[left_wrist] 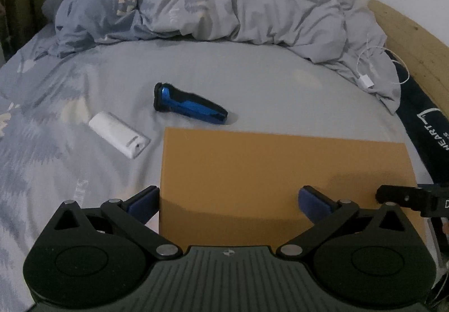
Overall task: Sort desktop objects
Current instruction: 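Lower the orange lid onto the box rim with both grippers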
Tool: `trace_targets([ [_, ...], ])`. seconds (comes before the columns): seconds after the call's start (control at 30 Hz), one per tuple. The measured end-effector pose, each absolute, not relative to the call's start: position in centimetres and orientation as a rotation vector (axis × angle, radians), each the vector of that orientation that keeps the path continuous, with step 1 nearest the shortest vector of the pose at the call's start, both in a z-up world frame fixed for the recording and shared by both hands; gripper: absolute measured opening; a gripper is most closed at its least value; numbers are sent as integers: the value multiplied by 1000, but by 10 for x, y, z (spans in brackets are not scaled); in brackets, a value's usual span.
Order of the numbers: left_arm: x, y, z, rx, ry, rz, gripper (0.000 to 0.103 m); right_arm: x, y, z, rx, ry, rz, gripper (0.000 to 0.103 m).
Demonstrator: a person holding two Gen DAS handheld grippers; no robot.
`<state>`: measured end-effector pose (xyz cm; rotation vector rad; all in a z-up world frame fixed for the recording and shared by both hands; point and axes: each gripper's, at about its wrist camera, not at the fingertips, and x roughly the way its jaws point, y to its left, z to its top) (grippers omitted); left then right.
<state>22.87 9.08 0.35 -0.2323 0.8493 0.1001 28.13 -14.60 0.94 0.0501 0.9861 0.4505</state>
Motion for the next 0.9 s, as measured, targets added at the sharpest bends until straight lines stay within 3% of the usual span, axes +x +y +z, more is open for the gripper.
trace_targets([
  [0.57,243,90,-14,-214,871,111,103,311,-131,5,11,1081,459,103],
  [0.9,241,85,-23,-177,843,128,103,321,-139,-28,90,1133,457,103],
])
